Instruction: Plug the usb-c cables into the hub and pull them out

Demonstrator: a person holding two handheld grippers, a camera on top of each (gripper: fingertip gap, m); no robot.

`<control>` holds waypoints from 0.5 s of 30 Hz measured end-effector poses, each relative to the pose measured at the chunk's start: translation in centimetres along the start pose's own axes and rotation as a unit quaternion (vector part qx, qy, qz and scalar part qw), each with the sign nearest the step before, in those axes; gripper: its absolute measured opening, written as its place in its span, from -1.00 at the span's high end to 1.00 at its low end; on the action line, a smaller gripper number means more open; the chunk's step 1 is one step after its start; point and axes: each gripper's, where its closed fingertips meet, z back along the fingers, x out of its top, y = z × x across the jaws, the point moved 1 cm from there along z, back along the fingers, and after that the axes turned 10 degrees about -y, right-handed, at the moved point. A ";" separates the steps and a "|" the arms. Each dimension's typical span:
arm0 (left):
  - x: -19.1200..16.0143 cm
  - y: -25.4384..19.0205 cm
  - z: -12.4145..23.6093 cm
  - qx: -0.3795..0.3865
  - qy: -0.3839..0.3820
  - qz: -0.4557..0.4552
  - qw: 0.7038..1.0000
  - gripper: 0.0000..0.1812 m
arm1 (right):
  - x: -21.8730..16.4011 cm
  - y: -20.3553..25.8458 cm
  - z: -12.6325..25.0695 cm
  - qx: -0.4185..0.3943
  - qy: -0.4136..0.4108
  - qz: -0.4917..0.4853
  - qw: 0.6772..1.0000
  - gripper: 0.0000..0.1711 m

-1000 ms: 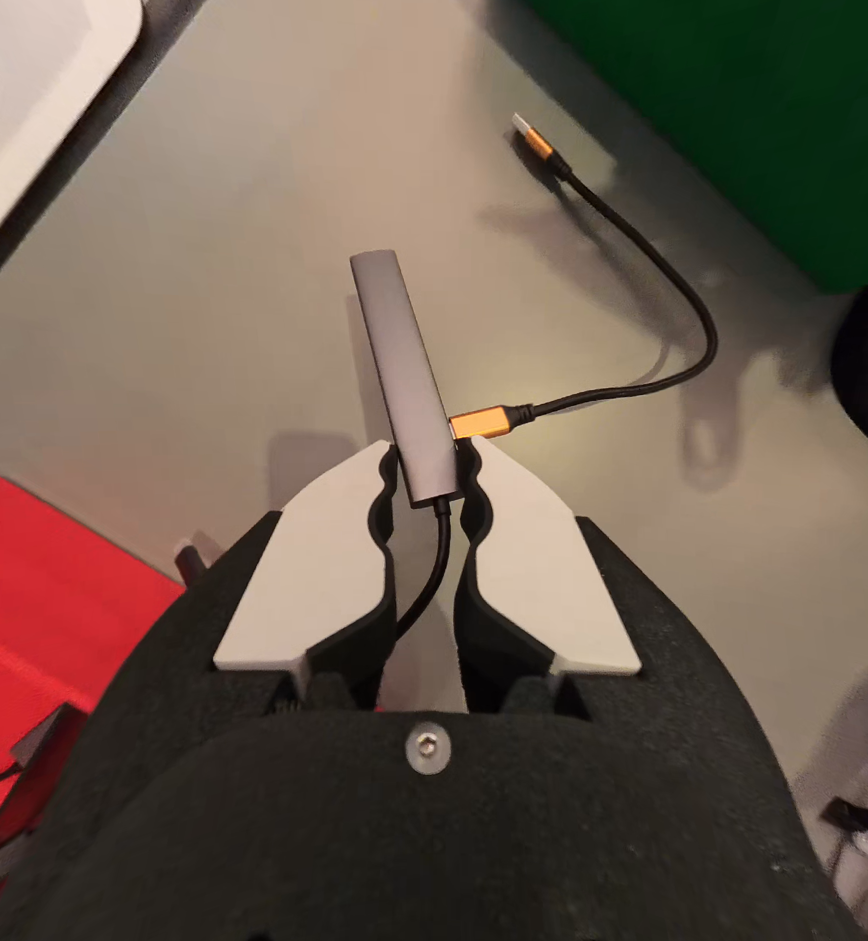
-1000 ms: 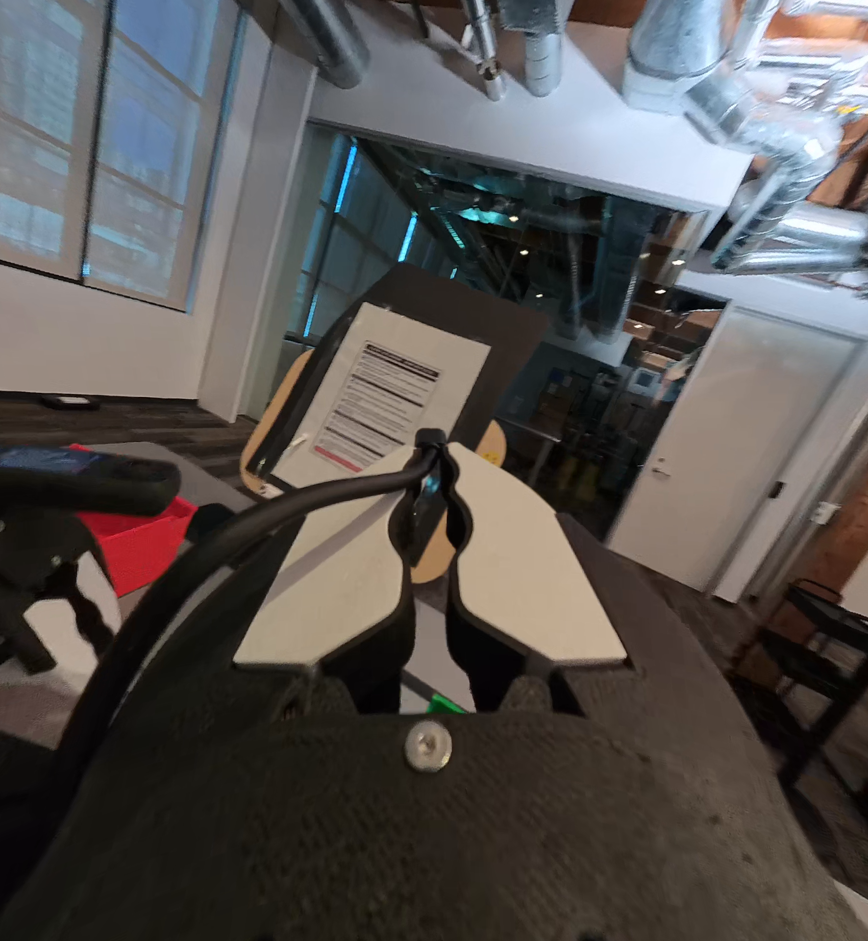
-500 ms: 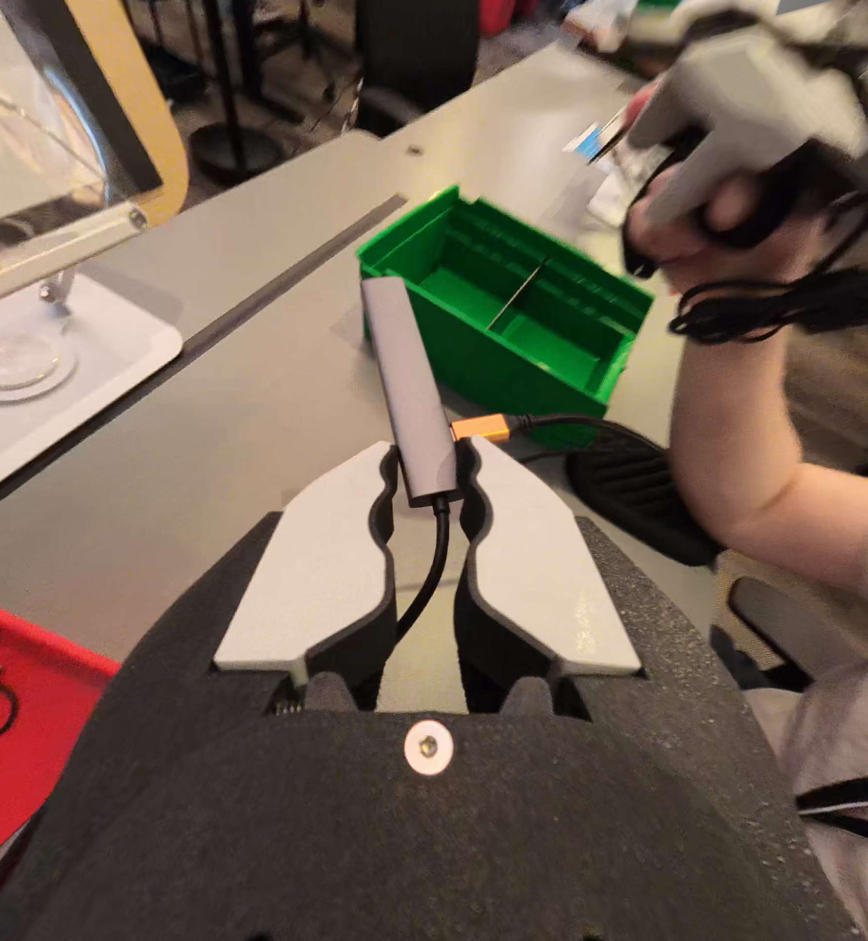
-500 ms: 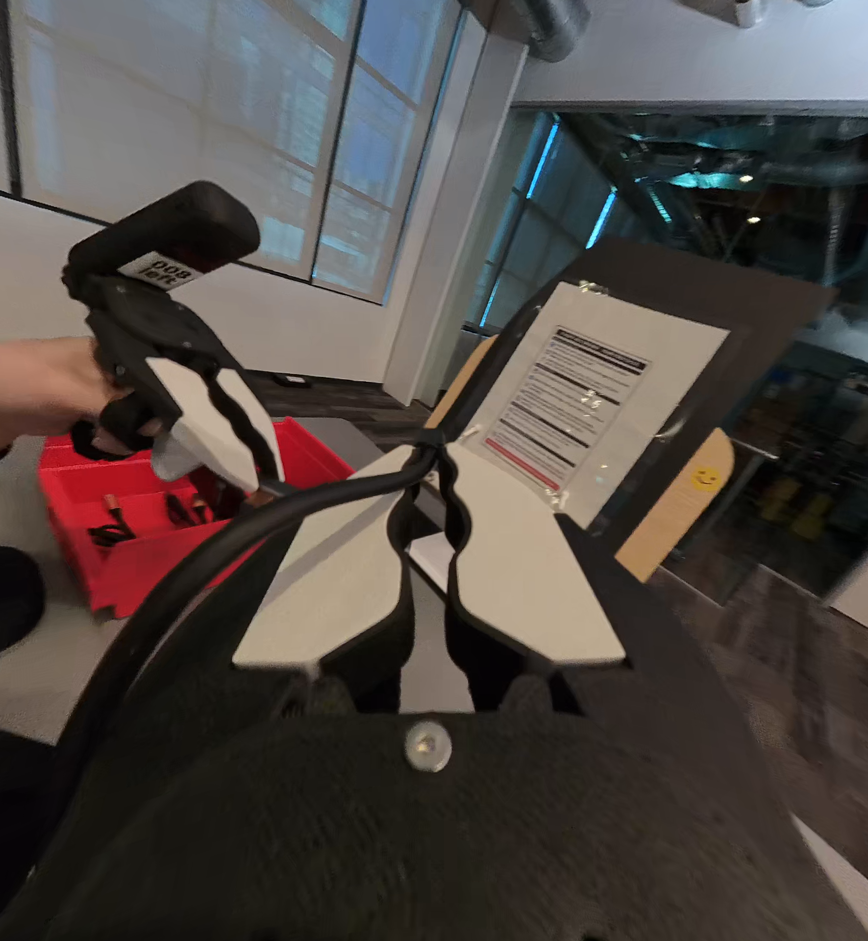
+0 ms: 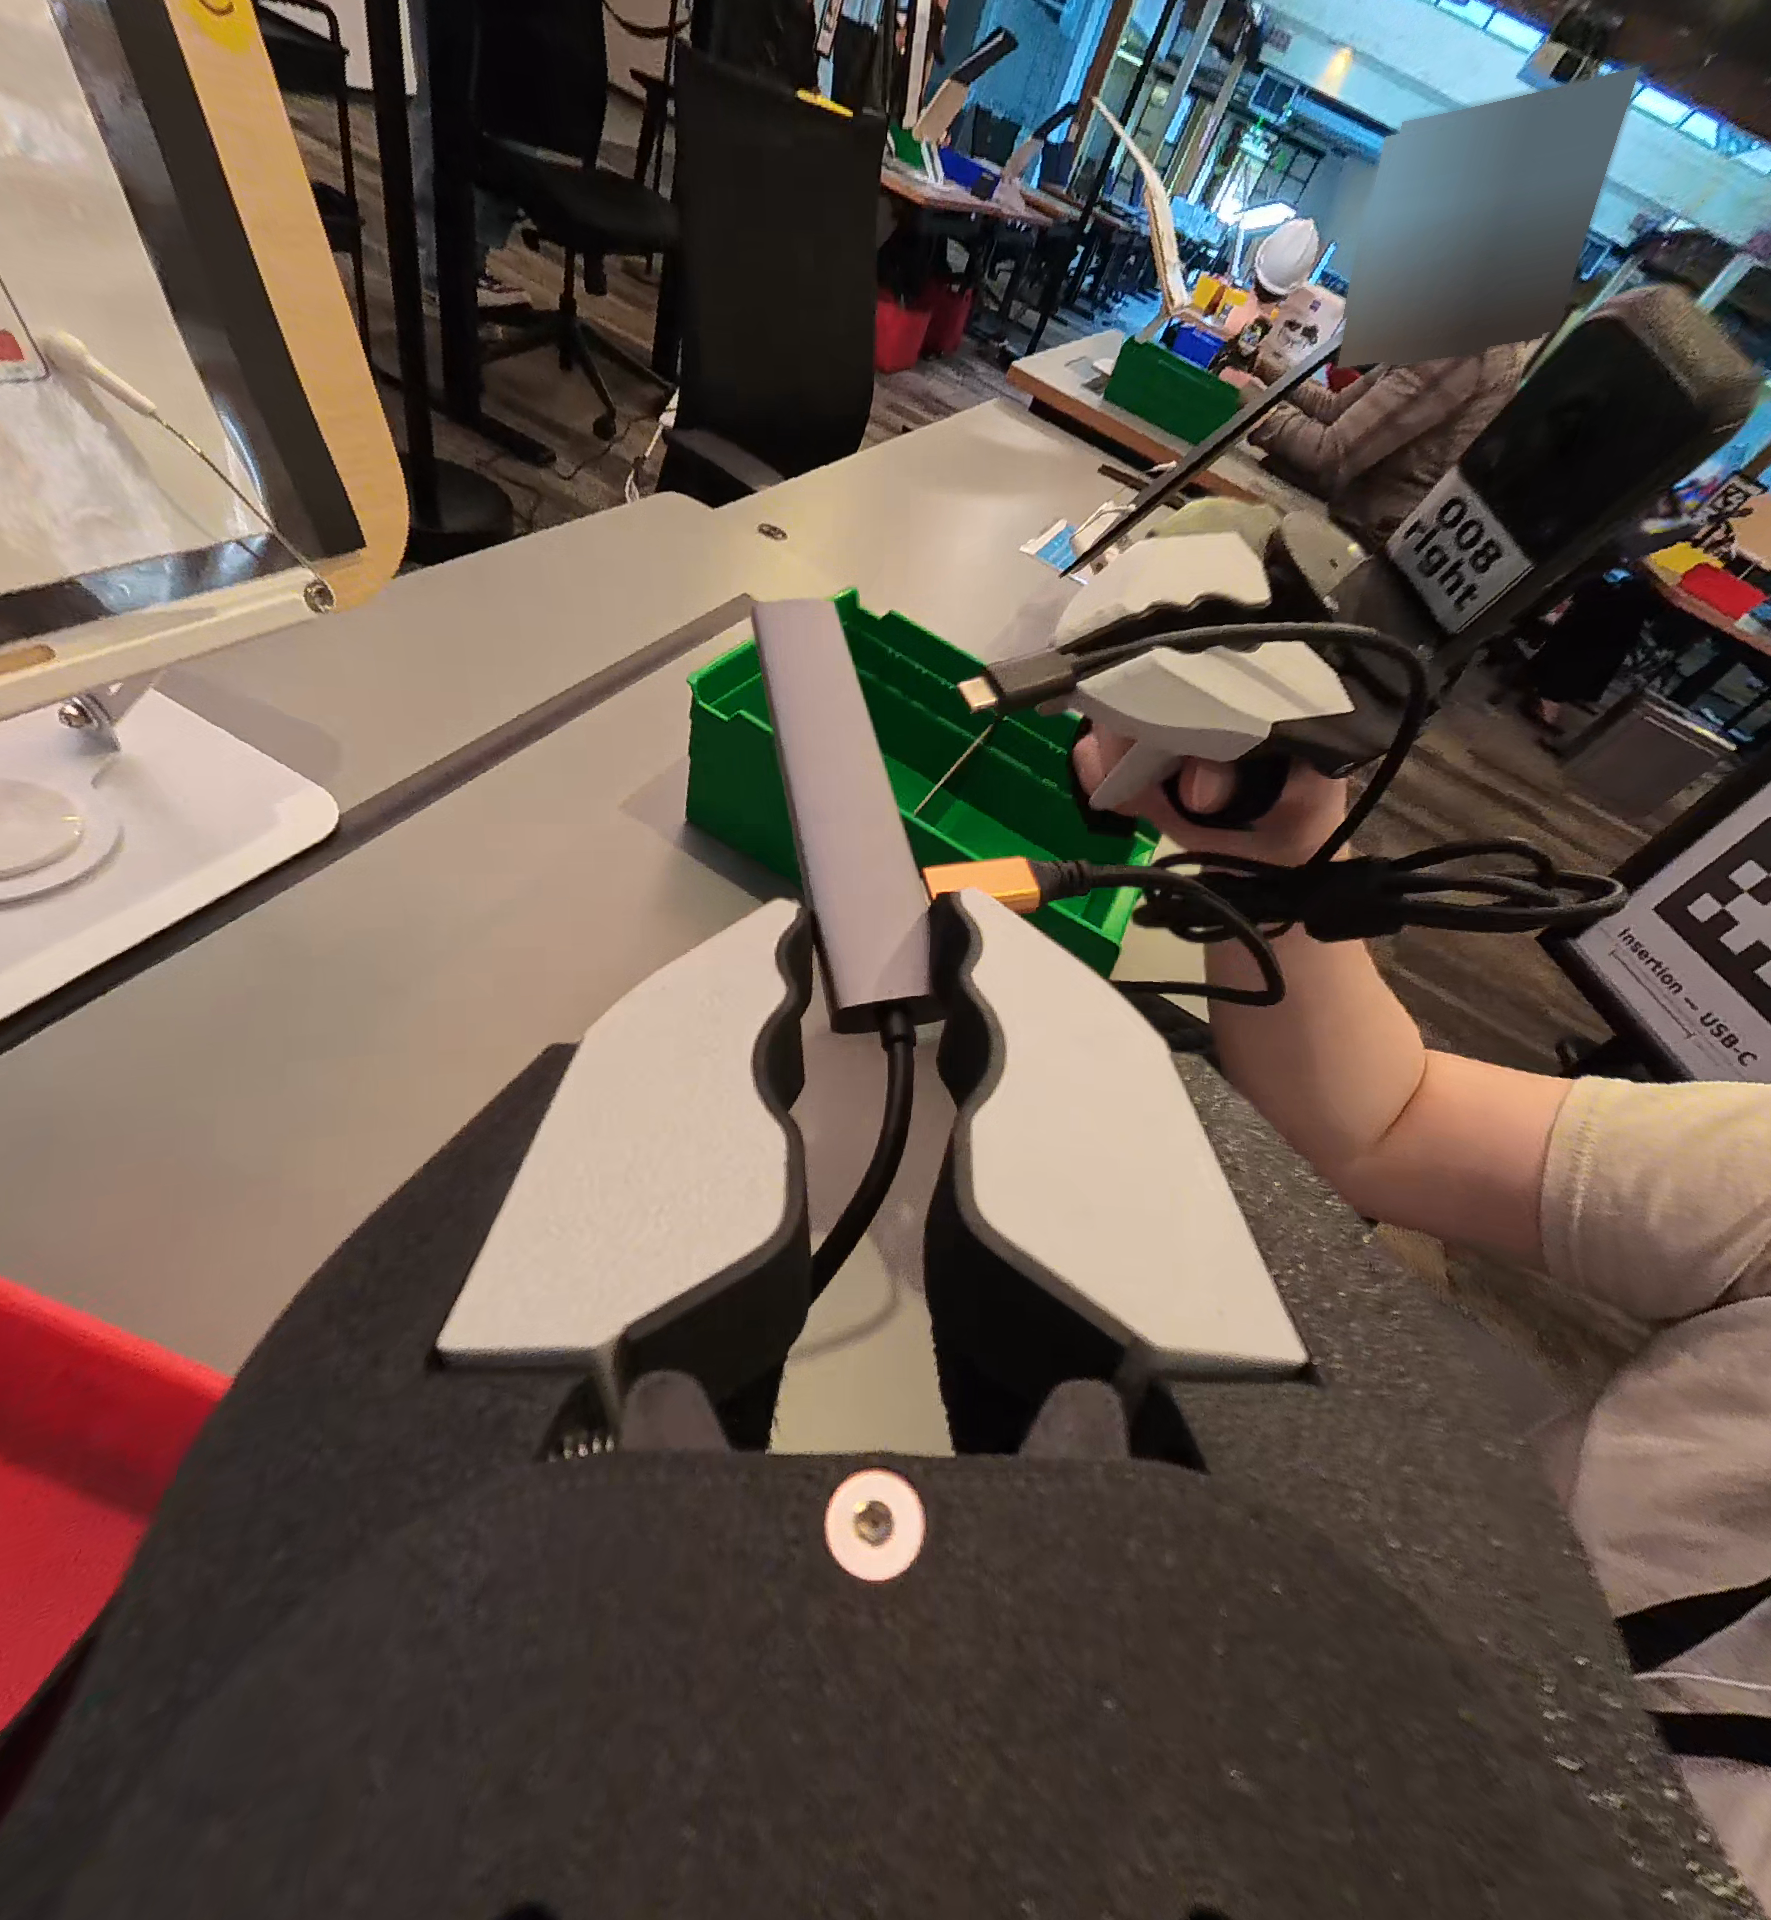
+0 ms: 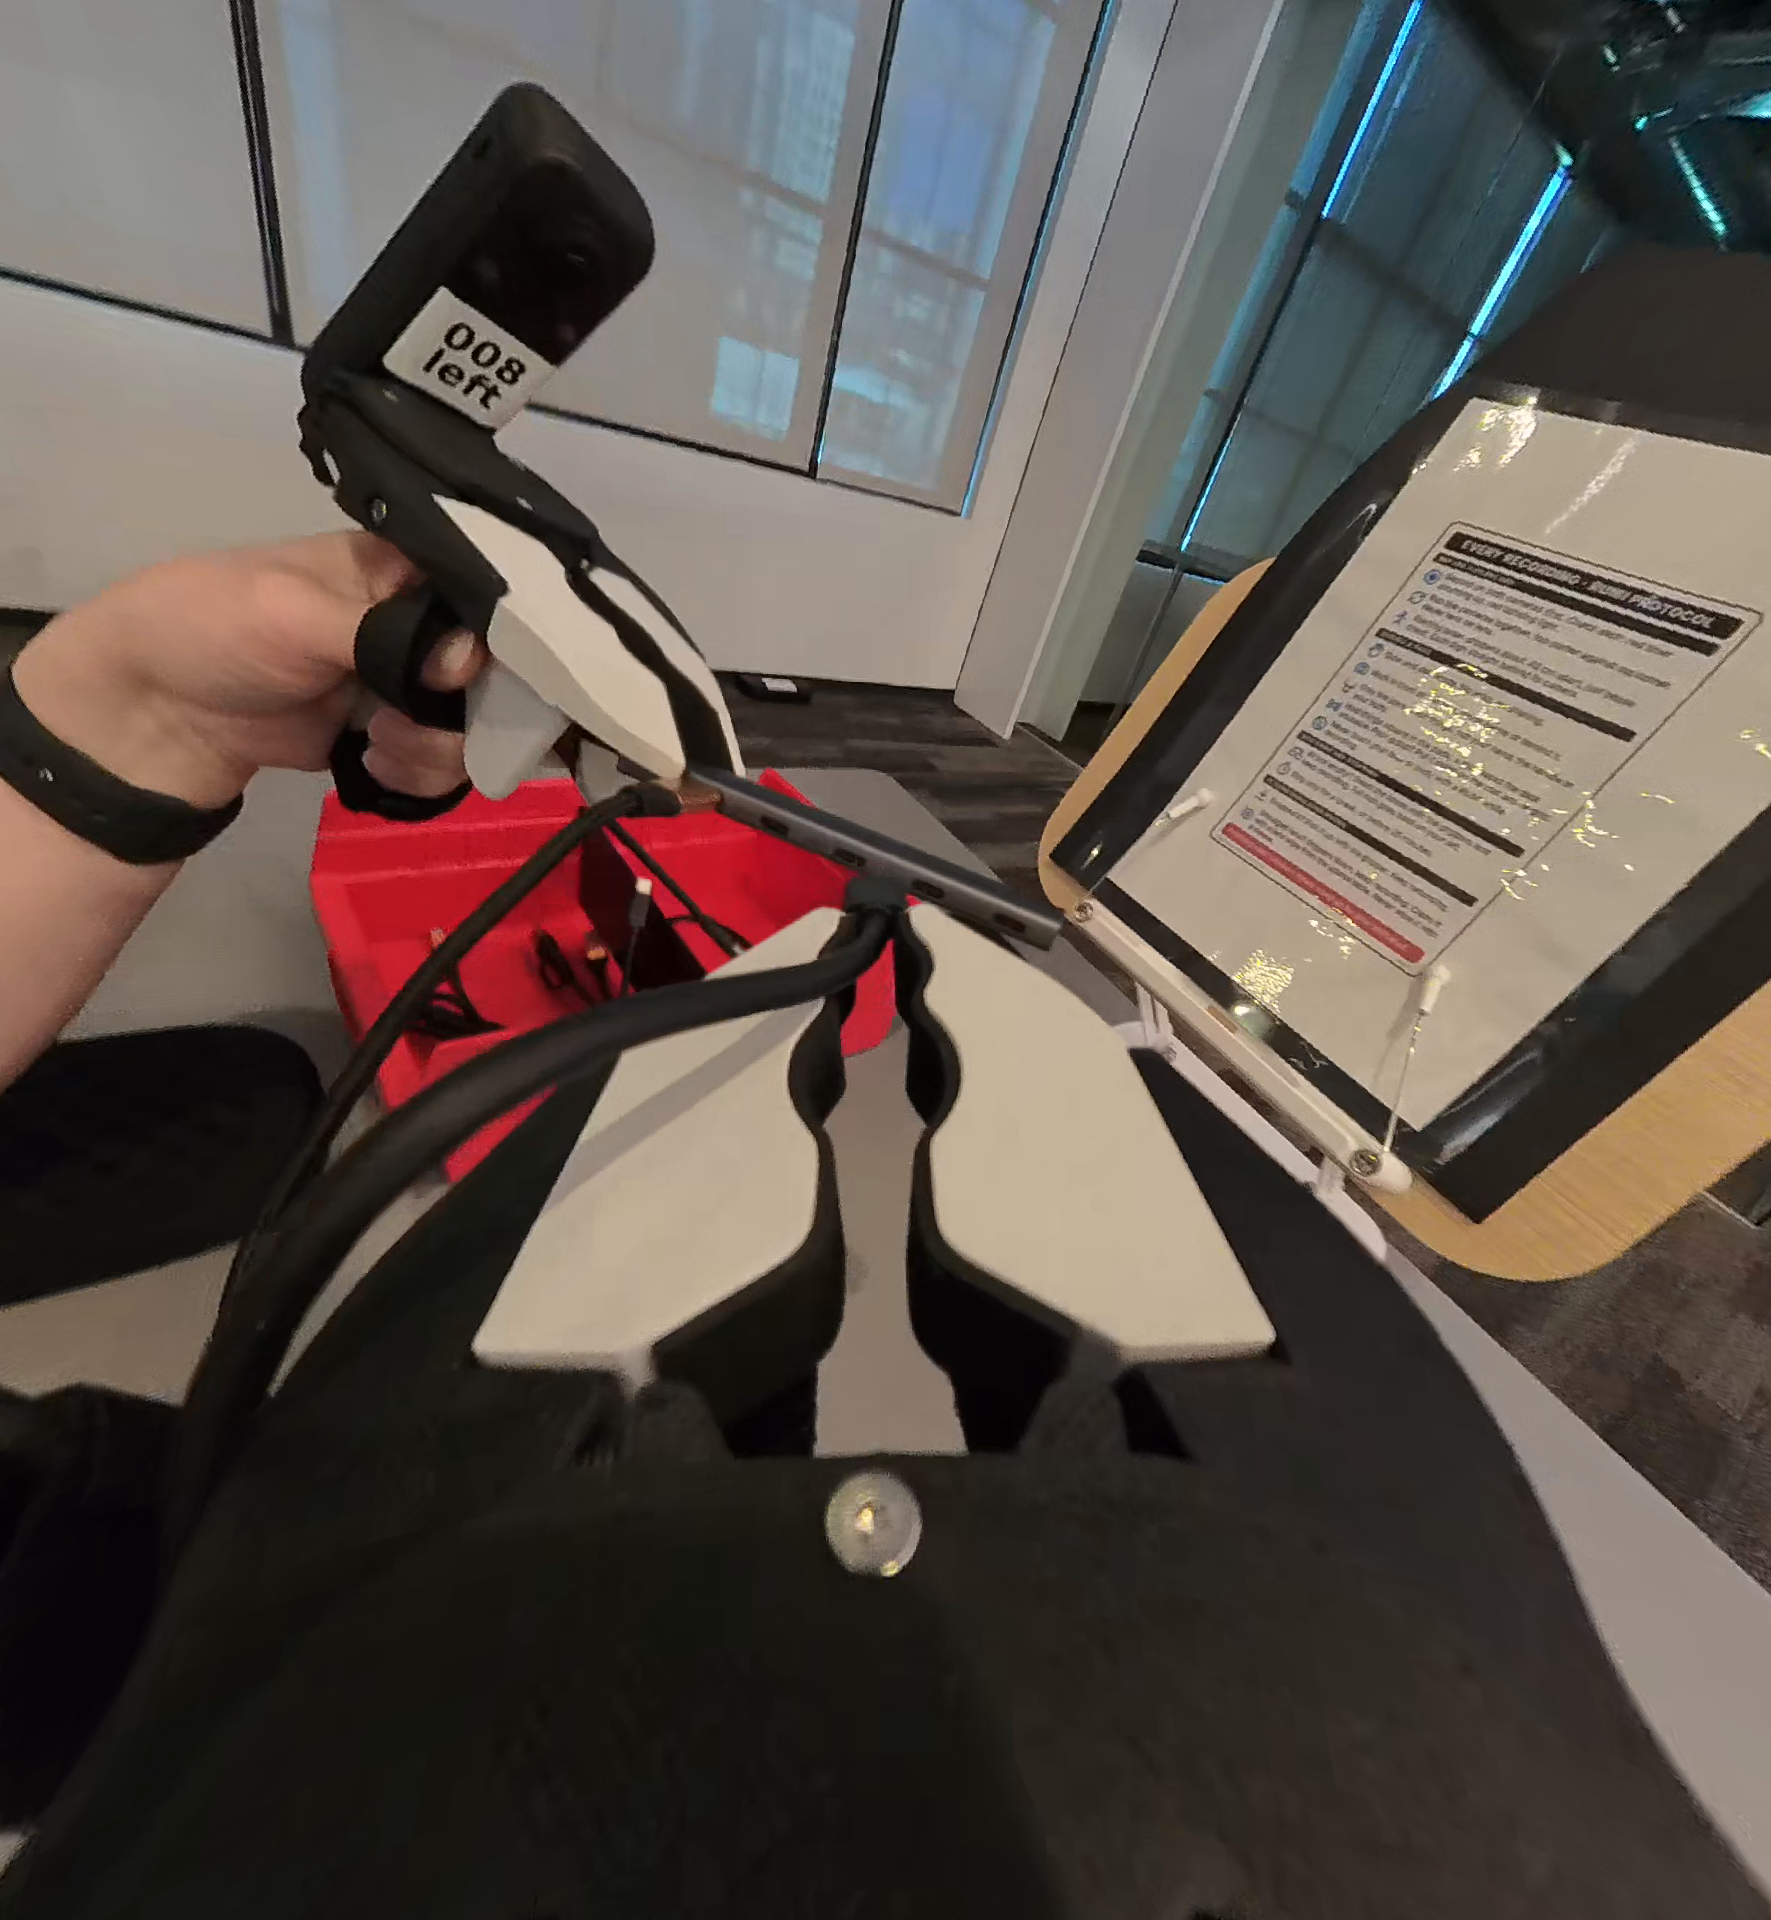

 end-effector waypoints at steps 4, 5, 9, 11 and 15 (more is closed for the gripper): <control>0.6 -0.5 0.2 -0.011 -0.016 0.002 1.000 0.76 | 0.6 0.5 -1.0 -0.023 -0.041 -0.007 0.999 0.92; 0.7 -0.6 0.2 -0.012 -0.021 0.002 1.000 0.76 | 0.8 0.6 -1.2 -0.031 -0.049 -0.006 0.998 0.92; 1.0 -0.6 0.4 -0.006 -0.029 -0.002 1.000 0.76 | 1.3 1.1 -1.7 -0.064 -0.077 0.012 0.995 0.92; 1.1 -0.6 0.5 -0.009 -0.031 -0.001 0.999 0.76 | 1.3 1.3 -1.9 -0.072 -0.074 0.027 0.994 0.92; 1.1 -0.7 0.5 -0.008 -0.033 -0.001 0.999 0.77 | 0.7 1.5 -2.3 -0.077 -0.062 0.024 0.995 0.92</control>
